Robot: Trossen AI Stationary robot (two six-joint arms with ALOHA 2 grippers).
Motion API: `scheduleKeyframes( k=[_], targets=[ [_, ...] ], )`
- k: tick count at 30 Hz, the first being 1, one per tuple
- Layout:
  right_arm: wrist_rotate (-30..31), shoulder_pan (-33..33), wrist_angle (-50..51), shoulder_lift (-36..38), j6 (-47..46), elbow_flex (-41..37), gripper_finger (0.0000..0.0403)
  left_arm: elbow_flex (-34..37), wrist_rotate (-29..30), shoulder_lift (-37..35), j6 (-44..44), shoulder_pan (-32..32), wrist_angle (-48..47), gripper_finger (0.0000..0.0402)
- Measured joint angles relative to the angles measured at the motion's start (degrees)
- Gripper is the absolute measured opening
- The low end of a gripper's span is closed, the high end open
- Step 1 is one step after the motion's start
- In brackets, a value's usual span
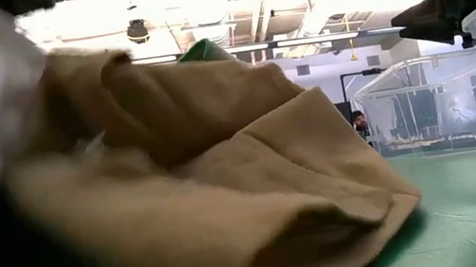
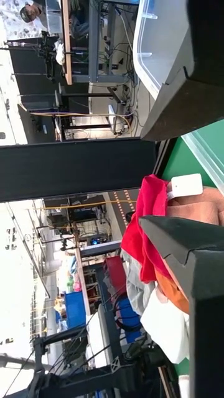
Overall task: Sort towels by color in basket
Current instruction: Put the white patterned towel into the bottom transparent bin
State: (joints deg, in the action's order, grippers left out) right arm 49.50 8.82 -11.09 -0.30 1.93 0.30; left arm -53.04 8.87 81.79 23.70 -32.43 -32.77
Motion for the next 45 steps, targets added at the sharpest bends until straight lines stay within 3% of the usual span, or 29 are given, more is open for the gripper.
scheduleKeyframes(
  k=[7, 12, 16, 25, 30, 38, 45],
  targets=[
    [0.0, 0.0, 0.0, 0.0, 0.0, 0.0, 0.0237, -2.3, 5.2, -9.5, 0.6, -0.1, -4.0, 0.0038],
    [0.0, 0.0, 0.0, 0.0, 0.0, 0.0, 0.0237, -2.3, 7.9, -10.5, 4.2, -0.3, -9.1, 0.0044],
    [0.0, 0.0, 0.0, 0.0, 0.0, 0.0, 0.0237, -2.3, 8.1, -8.2, 3.9, -1.5, -9.1, 0.0073],
    [0.0, 0.0, 0.0, 0.0, 0.0, 0.0, 0.0237, -2.3, 8.7, -2.7, 1.2, -1.7, -5.6, 0.0207],
    [0.0, 0.0, 0.0, 0.0, 0.0, 0.0, 0.0237, -2.3, 8.6, -1.5, -1.1, -1.4, -1.8, 0.0260],
    [0.0, 0.0, 0.0, 0.0, 0.0, 0.0, 0.0237, -2.3, 4.5, -0.2, -3.7, -1.3, 2.3, 0.0280],
    [0.0, 0.0, 0.0, 0.0, 0.0, 0.0, 0.0237, -2.3, 1.9, 9.8, -8.1, -1.1, 8.9, 0.0281]
  ],
)
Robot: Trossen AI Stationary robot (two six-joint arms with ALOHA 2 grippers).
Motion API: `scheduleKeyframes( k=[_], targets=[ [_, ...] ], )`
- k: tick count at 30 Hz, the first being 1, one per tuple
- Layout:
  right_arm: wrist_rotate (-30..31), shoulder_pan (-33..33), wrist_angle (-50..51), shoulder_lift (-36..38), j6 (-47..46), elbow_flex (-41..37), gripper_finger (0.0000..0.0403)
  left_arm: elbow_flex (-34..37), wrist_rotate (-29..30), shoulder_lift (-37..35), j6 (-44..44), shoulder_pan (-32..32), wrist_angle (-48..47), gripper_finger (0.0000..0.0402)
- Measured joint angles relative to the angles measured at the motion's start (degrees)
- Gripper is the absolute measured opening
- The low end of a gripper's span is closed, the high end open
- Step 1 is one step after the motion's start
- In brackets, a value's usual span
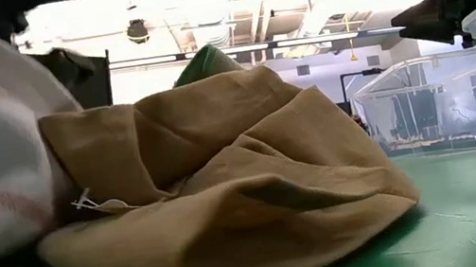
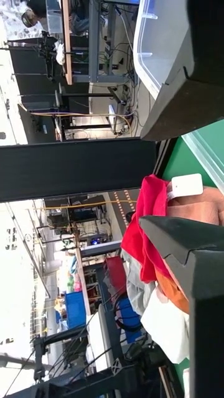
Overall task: Sort towels by color in basket
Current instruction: Put the white patterned towel into the bottom transparent bin
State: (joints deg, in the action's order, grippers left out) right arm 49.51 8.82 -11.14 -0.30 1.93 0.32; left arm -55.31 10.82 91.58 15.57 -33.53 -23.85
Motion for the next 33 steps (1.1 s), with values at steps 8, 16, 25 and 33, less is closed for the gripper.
scheduleKeyframes(
  k=[8, 16, 25, 33],
  targets=[
    [0.0, 0.0, 0.0, 0.0, 0.0, 0.0, 0.0237, 0.0, 0.7, 5.0, -1.1, 2.1, 3.9, 0.0210],
    [0.0, 0.0, 0.0, 0.0, 0.0, 0.0, 0.0237, 0.0, 0.6, -0.5, -3.6, 2.6, 0.4, 0.0019],
    [0.0, 0.0, 0.0, 0.0, 0.0, 0.0, 0.0237, -0.1, 8.6, -20.8, -3.4, 2.7, -0.6, 0.0015],
    [0.0, 0.0, 0.0, 0.0, 0.0, 0.0, 0.0237, -0.2, 13.6, -30.8, -12.5, 2.4, 9.3, 0.0014]
  ],
)
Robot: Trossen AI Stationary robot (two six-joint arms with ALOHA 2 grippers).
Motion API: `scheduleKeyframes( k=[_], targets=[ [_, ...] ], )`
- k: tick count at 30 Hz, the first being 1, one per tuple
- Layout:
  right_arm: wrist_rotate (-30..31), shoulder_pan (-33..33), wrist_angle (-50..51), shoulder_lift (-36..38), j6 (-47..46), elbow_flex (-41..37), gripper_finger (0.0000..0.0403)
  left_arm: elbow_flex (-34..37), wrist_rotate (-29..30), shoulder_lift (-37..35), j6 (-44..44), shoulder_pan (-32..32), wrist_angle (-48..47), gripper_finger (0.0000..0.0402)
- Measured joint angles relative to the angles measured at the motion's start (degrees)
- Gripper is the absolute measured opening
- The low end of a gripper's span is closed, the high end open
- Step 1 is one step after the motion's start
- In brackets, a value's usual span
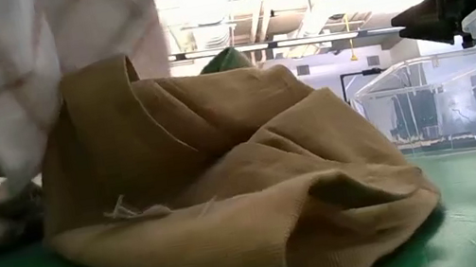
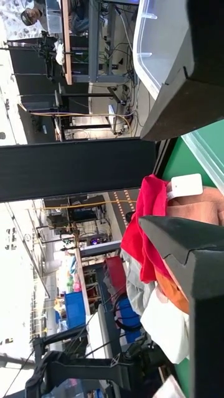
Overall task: Sort towels by color in basket
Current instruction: Put the white patterned towel into the bottom transparent bin
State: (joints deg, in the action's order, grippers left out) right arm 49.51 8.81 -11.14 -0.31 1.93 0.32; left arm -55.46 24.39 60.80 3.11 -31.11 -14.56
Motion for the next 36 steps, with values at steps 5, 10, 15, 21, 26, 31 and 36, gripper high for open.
scheduleKeyframes(
  k=[5, 10, 15, 21, 26, 31, 36],
  targets=[
    [0.0, 0.0, 0.0, 0.0, 0.0, 0.0, 0.0237, 0.0, 0.3, 0.5, -8.7, 1.2, 9.9, 0.0014],
    [0.0, 0.0, 0.0, 0.0, 0.0, 0.0, 0.0237, 0.0, 0.1, 2.0, -16.0, 4.3, 21.7, 0.0014],
    [0.0, 0.0, 0.0, 0.0, 0.0, 0.0, 0.0237, 0.0, -5.1, 3.3, -19.1, 8.7, 32.3, 0.0014],
    [0.0, 0.0, 0.0, 0.0, 0.0, 0.0, 0.0237, 0.0, -11.5, 6.0, -18.2, 14.2, 43.1, 0.0014],
    [0.0, 0.0, 0.0, 0.0, 0.0, 0.0, 0.0237, 0.0, -17.4, 7.7, -17.2, 16.0, 45.4, 0.0015],
    [0.0, 0.0, 0.0, 0.0, 0.0, 0.0, 0.0237, 0.0, -22.5, 11.6, -21.2, 15.7, 57.2, 0.0016],
    [0.0, 0.0, 0.0, 0.0, 0.0, 0.0, 0.0237, 0.0, -26.3, 15.6, -26.4, 16.4, 69.1, 0.0017]
  ],
)
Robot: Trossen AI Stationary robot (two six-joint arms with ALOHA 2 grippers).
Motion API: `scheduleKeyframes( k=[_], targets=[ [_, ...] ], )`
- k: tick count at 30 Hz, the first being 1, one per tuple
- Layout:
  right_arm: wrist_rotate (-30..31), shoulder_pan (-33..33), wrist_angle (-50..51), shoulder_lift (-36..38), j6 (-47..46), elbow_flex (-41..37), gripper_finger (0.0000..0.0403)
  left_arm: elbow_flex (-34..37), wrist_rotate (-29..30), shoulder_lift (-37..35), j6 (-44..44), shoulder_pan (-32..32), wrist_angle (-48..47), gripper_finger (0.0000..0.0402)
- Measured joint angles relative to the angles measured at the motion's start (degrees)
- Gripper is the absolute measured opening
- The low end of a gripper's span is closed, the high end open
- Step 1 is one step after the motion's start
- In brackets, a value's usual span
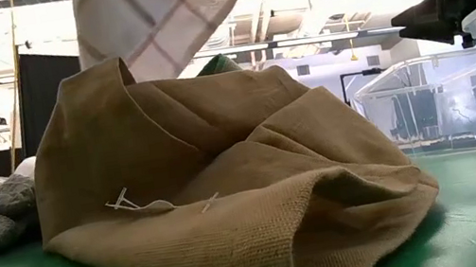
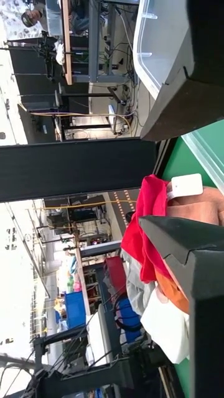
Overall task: Sort towels by color in basket
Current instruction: Put the white patterned towel into the bottom transparent bin
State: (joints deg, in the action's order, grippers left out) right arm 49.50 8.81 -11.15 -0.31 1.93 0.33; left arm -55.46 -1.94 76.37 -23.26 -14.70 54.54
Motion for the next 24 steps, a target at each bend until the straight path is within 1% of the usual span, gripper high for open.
scheduleKeyframes(
  k=[2, 5, 7, 9, 10, 12, 14, 17, 20, 24],
  targets=[
    [0.0, 0.0, 0.0, 0.0, 0.0, 0.0, 0.0237, 0.0, -0.1, 2.2, 0.5, 1.5, 4.3, 0.0017],
    [0.0, 0.0, 0.0, 0.0, 0.0, 0.0, 0.0237, 0.0, -1.9, 5.0, 5.9, 4.3, 10.1, 0.0017],
    [0.0, 0.0, 0.0, 0.0, 0.0, 0.0, 0.0237, 0.0, -4.5, 6.3, 10.1, 5.8, 10.9, 0.0017],
    [0.0, 0.0, 0.0, 0.0, 0.0, 0.0, 0.0237, 0.0, -6.3, 6.6, 11.8, 6.7, 7.7, 0.0017],
    [0.0, 0.0, 0.0, 0.0, 0.0, 0.0, 0.0237, 0.1, -6.7, 6.3, 11.7, 6.9, 4.7, 0.0017],
    [0.0, 0.0, 0.0, 0.0, 0.0, 0.0, 0.0237, 0.1, -6.3, 4.5, 10.3, 7.1, -4.1, 0.0017],
    [0.0, 0.0, 0.0, 0.0, 0.0, 0.0, 0.0237, 0.1, -3.8, 2.0, 8.7, 7.2, -14.0, 0.0017],
    [0.0, 0.0, 0.0, 0.0, 0.0, 0.0, 0.0237, 0.1, 2.0, -2.8, 6.5, 7.2, -30.3, 0.0017],
    [0.0, 0.0, 0.0, 0.0, 0.0, 0.0, 0.0237, 0.1, 9.5, -7.4, 5.6, 7.2, -45.6, 0.0017],
    [0.0, 0.0, 0.0, 0.0, 0.0, 0.0, 0.0237, 0.1, 20.3, -12.3, 7.4, 6.9, -64.8, 0.0018]
  ],
)
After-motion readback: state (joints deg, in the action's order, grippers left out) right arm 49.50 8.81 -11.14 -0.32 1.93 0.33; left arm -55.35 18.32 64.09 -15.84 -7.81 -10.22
